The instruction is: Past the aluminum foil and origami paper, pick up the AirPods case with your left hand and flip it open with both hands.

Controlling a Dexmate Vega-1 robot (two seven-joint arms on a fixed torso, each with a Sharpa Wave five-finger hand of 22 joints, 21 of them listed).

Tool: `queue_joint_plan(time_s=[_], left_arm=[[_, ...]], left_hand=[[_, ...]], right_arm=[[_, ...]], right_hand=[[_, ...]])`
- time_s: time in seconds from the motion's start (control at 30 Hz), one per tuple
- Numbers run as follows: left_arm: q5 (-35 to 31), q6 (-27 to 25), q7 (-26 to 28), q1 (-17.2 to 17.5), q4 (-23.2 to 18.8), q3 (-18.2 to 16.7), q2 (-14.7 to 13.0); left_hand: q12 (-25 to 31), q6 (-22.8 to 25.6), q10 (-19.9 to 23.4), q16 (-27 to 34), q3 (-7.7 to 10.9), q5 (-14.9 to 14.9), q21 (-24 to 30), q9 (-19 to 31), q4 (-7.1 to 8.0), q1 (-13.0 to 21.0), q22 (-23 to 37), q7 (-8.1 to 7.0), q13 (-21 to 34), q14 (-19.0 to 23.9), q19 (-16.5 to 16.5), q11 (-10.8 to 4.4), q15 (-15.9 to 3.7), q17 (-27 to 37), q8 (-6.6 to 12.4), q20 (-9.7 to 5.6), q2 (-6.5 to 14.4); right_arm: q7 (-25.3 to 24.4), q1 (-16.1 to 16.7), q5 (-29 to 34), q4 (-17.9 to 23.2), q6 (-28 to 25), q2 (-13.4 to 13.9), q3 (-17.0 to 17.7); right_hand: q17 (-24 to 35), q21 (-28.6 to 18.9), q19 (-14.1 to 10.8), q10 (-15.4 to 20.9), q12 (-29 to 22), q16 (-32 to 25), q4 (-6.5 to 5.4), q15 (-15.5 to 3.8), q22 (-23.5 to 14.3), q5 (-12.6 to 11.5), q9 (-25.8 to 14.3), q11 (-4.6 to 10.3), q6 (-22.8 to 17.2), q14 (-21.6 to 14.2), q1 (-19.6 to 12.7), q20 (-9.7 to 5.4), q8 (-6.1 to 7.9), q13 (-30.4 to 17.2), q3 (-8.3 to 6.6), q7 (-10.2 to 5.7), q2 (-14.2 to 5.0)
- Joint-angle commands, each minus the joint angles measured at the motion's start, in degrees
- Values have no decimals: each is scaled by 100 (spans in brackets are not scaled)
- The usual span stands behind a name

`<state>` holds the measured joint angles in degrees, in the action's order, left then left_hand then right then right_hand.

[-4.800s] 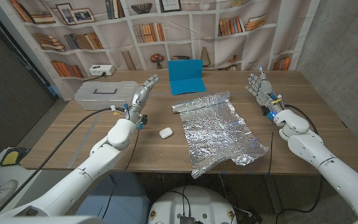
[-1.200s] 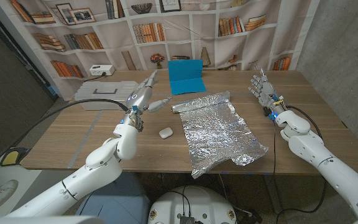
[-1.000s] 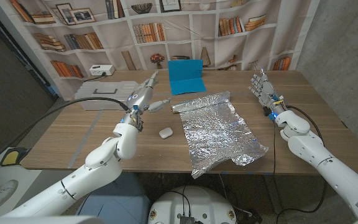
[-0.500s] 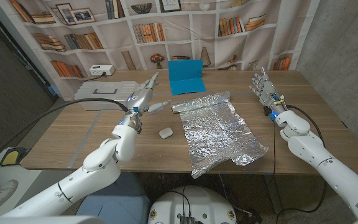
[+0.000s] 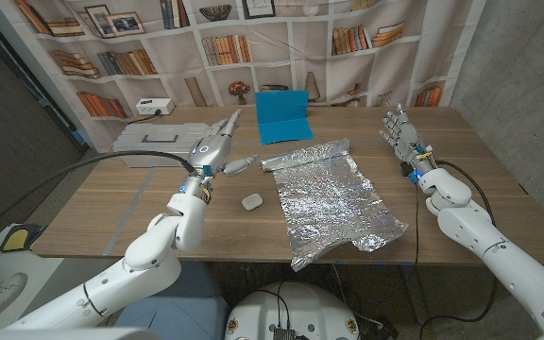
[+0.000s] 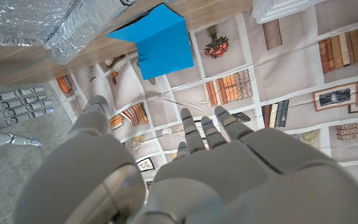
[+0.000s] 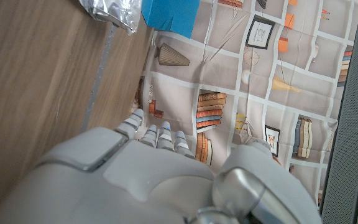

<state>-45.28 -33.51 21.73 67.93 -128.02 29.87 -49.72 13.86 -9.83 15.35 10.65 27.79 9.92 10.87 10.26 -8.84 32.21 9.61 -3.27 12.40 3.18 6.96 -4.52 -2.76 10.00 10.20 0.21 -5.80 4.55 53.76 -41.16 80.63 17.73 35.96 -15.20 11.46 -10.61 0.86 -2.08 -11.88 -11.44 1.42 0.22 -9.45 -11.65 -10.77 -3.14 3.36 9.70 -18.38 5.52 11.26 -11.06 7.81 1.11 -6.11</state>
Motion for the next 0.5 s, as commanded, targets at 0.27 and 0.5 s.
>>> queue_joint_plan(time_s=[0.27, 0.5], left_arm=[[-980, -581, -658, 60, -214, 171, -26], [-1148, -576, -671, 153, -213, 151, 2]], left_hand=[[30, -179, 70, 14, -44, 37, -2, 17, 14, 31, 17, 63, 40, 51, 39, -40, -19, 9, 105, 18, -23], [74, -43, 187, 40, -82, 37, 7, 16, 30, 14, 17, 41, 51, 146, 72, -63, -50, 8, 143, 46, -24]], right_arm=[[-39, 72, 67, 182, 19, 67, -2], [-36, 85, 104, 207, 15, 107, -5]], right_hand=[[1, -9, 9, 20, -13, -7, 56, -46, -24, 15, -23, -14, -9, 18, -90, 39, 49, -31, -9, -8, -8], [0, -8, 12, 29, -15, -6, 69, -50, -24, 19, -23, -11, -4, 22, -108, 37, 45, -32, -19, -13, -10]])
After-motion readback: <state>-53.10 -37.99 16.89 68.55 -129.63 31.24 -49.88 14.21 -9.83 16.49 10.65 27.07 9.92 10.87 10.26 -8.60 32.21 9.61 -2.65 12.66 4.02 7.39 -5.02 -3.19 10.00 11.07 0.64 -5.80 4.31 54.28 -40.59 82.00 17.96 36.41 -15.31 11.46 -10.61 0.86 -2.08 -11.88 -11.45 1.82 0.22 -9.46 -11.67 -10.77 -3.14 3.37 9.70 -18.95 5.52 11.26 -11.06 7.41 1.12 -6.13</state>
